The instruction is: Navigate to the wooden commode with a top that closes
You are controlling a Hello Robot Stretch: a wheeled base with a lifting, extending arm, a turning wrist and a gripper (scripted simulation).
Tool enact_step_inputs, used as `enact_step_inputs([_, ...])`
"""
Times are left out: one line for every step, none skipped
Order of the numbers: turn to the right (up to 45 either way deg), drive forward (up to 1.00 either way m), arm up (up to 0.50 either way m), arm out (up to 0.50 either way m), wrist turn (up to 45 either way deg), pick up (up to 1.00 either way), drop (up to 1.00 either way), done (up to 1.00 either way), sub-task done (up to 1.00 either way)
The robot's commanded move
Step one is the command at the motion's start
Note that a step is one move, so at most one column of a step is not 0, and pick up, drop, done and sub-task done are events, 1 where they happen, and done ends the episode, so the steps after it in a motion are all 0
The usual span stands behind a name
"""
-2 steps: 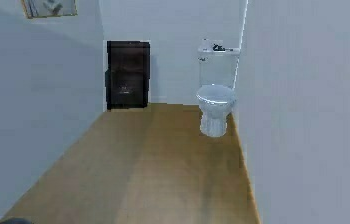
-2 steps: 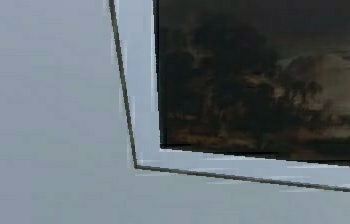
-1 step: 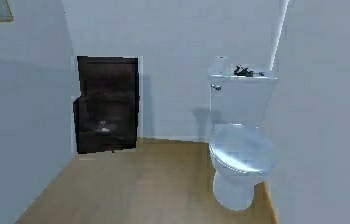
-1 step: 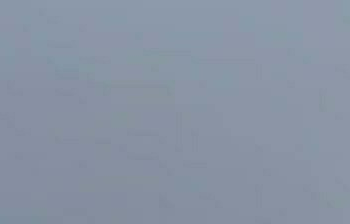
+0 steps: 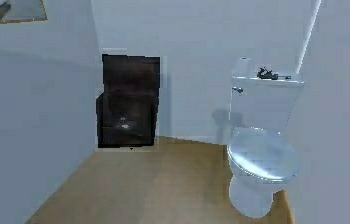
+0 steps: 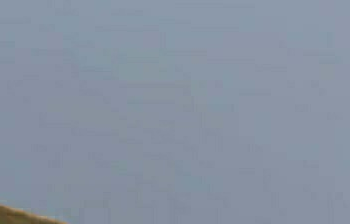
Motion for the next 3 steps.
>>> enact_step_inputs([0.0, 0.80, 0.00, 0.00, 0.0, 0.00, 0.00, 0.00, 0.00])
enact_step_inputs([-24.0, 0.00, 0.00, 0.00, 0.0, 0.00, 0.00, 0.00, 0.00])
enact_step_inputs([0.0, 0.00, 0.00, 0.00, 0.0, 0.00, 0.00, 1.00, 0.00])
